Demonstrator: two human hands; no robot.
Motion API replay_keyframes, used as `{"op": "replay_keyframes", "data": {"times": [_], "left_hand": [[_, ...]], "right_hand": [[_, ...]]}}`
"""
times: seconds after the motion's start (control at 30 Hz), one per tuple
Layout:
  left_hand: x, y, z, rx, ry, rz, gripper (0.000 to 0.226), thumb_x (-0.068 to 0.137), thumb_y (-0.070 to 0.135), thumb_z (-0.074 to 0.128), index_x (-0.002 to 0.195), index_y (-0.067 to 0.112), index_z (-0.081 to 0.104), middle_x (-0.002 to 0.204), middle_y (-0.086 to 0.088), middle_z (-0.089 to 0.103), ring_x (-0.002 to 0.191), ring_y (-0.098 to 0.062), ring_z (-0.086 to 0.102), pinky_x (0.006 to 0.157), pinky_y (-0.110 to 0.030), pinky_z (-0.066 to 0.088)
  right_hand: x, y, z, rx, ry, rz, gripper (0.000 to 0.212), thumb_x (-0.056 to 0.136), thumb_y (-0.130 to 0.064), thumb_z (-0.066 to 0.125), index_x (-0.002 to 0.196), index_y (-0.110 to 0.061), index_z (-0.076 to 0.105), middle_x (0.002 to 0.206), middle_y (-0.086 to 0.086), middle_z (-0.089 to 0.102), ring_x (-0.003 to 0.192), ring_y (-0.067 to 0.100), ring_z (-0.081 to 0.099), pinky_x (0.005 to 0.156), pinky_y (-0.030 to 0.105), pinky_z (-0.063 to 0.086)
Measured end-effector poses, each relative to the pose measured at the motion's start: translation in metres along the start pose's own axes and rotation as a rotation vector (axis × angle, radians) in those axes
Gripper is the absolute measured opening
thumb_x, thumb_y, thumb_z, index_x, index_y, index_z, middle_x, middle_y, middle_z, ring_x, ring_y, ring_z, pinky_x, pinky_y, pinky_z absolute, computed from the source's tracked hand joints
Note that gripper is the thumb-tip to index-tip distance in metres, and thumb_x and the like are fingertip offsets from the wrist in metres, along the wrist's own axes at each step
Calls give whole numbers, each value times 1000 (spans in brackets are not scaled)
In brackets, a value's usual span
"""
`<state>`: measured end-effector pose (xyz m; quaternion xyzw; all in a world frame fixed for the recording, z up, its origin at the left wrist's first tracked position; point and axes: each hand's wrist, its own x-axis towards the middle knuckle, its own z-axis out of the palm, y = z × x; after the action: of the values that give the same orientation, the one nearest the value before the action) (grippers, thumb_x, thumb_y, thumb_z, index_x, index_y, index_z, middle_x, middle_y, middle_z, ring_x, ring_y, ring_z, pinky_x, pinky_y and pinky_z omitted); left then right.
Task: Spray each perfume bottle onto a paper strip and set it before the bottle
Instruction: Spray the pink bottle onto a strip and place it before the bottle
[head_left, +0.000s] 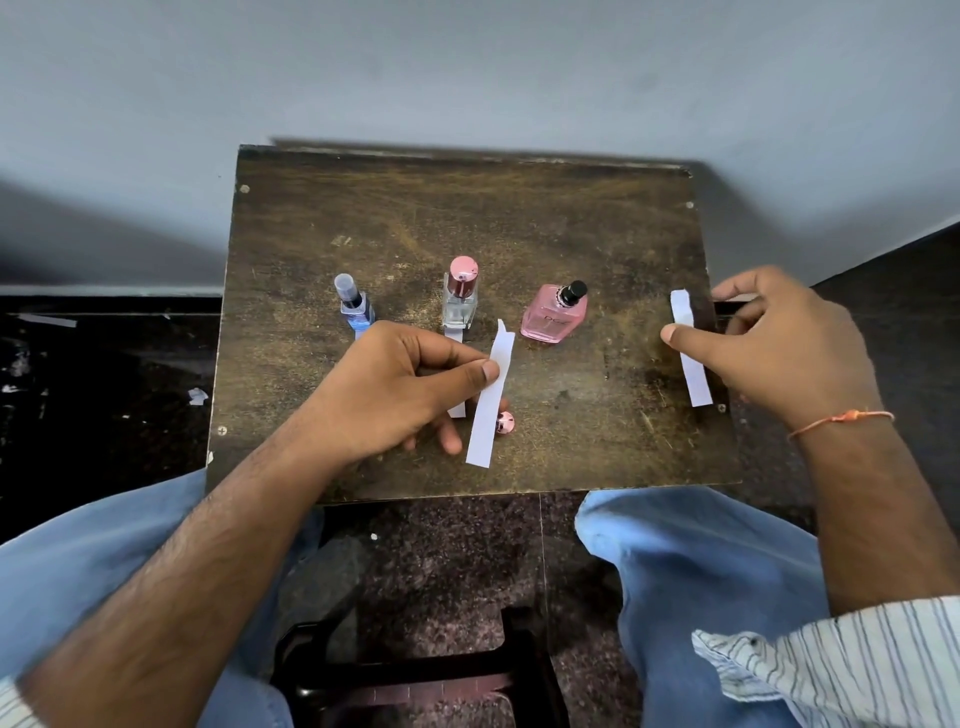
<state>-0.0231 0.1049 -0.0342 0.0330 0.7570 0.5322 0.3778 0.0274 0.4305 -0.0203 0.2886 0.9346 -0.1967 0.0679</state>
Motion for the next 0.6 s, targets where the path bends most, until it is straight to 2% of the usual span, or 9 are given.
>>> {"op": "replay_keyframes", "data": {"times": [0.1, 0.17, 0.2, 0.27, 0.33, 0.43, 0.53, 0.6], "left_hand": [[0, 1, 1, 6, -4, 2, 16, 103, 25, 73, 104, 15, 84, 69, 9, 81, 40, -4, 64, 35, -16, 37], [0, 1, 0, 11, -11, 9, 16, 103, 25, 72, 103, 15, 85, 72, 8, 82, 42, -5, 65, 35, -16, 38], [1, 1, 0, 18, -15, 10, 16, 103, 25, 72, 103, 15, 84, 71, 8, 82, 42, -4, 66, 35, -16, 38], [0, 1, 0, 26, -23, 10, 16, 104, 25, 71, 104, 15, 84, 67, 9, 80, 41, -3, 64, 35, -16, 37], [0, 1, 0, 30, -20, 10, 17, 104, 25, 71, 104, 15, 84, 66, 10, 80, 40, -3, 64, 35, -15, 37], [0, 1, 0, 35, -16, 27, 16, 103, 27, 72, 103, 18, 85, 78, 5, 84, 46, -8, 69, 36, -17, 39], [0, 0, -2, 38, -10, 29, 16, 103, 26, 71, 102, 17, 84, 74, 6, 83, 46, -7, 68, 36, -17, 38], [0, 0, -2, 37, -9, 32, 15, 103, 25, 71, 101, 17, 84, 72, 6, 82, 46, -8, 68, 36, -17, 38]], "right_hand": [[-3, -7, 4, 107, 79, -163, 46, 80, -57, 87, 114, -32, 68, 95, -5, 66, 91, 22, 64, 83, 37, 54], [-7, -16, 11, 262, 72, -313, 43, 83, -42, 91, 118, -28, 70, 109, -3, 67, 91, 18, 66, 78, 22, 52], [-10, -21, 15, 302, 53, -381, 44, 83, -37, 92, 121, -27, 70, 117, -5, 68, 96, 15, 67, 77, 19, 52], [-15, -32, 25, 327, 12, -488, 51, 84, -34, 92, 128, -29, 69, 130, -12, 66, 106, 11, 69, 77, 28, 57], [-19, -39, 36, 351, -24, -544, 58, 84, -35, 92, 136, -31, 67, 134, -17, 68, 111, 10, 69, 82, 33, 59], [-20, -46, 54, 383, -66, -577, 57, 88, -36, 88, 139, -32, 65, 130, -18, 73, 110, 11, 71, 86, 34, 58], [-20, -50, 64, 414, -53, -560, 37, 93, -32, 83, 129, -30, 73, 113, -15, 78, 94, 10, 72, 77, 22, 51], [-19, -50, 67, 476, -62, -507, 29, 93, -30, 83, 122, -30, 77, 107, -14, 80, 92, 11, 74, 77, 21, 53]]}}
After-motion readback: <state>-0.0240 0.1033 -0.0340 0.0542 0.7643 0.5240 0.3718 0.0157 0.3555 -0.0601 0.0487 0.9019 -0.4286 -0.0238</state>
